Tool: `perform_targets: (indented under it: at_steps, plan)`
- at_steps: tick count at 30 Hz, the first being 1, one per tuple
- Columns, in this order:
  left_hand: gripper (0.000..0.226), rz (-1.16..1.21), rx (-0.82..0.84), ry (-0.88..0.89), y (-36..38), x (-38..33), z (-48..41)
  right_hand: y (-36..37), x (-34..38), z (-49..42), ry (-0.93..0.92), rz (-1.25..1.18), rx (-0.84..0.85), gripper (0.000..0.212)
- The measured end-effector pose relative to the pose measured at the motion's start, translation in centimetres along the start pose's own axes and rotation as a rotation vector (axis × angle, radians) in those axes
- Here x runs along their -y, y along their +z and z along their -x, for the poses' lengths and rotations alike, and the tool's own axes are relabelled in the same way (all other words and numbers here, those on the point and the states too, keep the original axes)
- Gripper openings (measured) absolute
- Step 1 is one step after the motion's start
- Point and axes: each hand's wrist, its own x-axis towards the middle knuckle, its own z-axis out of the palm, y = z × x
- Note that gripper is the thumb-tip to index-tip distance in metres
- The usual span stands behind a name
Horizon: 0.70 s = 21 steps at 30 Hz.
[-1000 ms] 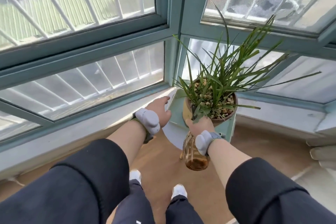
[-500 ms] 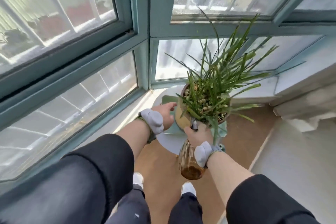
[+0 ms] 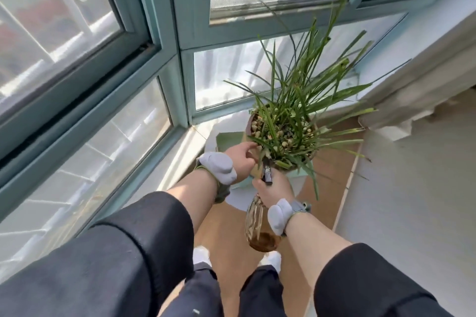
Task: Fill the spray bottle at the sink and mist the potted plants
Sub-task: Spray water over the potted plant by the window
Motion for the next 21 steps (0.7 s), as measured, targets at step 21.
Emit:
perform_targets:
  at_steps: [21]
  plan:
    - [0.055,-0.045,0.068,-0.151,-1.0,5.1,-1.1,3.5,4.0,-3.3,0.314,-0.291,-0.067,0.017]
